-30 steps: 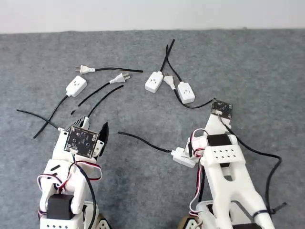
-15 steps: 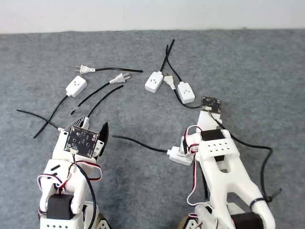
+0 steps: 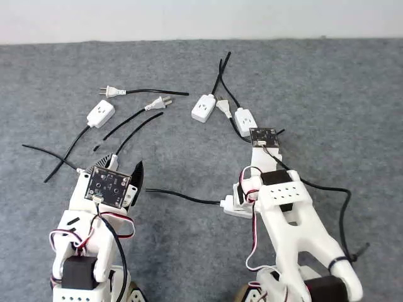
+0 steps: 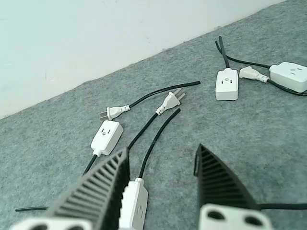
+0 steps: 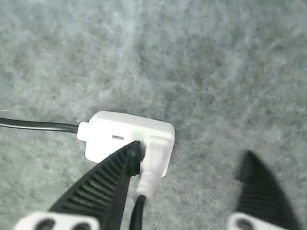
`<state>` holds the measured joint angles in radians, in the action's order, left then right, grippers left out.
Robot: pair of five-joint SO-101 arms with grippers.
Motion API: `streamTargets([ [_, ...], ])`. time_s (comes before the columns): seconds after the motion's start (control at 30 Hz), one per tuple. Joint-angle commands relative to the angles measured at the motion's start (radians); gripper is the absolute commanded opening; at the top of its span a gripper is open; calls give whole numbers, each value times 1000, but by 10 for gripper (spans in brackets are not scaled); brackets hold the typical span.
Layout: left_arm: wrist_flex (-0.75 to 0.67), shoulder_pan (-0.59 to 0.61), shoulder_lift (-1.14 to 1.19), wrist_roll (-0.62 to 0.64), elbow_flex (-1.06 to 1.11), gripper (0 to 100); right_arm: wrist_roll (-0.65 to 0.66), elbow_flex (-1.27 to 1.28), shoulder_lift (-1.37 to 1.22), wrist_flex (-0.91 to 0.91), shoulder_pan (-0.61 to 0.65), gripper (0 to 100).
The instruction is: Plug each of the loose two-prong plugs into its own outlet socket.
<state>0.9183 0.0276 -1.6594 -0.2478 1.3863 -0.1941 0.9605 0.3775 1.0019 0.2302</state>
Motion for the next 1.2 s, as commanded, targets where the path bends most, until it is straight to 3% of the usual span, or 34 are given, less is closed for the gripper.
streamTargets([
  [0.0,-32,-5,-8,12,-8,224,21,-63,-48,87,7,422],
  [0.23,-49,-5,-6,12,7,224,21,-333,-48,349,8,407],
  [0.57,-52,-5,-6,12,13,224,25,-529,-51,484,1,407],
  [0.63,-52,-5,-6,12,13,224,61,-529,-50,481,-15,407],
  [0.83,-54,-37,-6,2,36,224,333,-597,-59,378,-114,407],
  [0.97,-54,-35,-6,-25,38,224,367,-598,-61,275,-183,406],
  [1.17,-83,-29,-6,-25,56,225,471,-605,-101,191,-160,406],
])
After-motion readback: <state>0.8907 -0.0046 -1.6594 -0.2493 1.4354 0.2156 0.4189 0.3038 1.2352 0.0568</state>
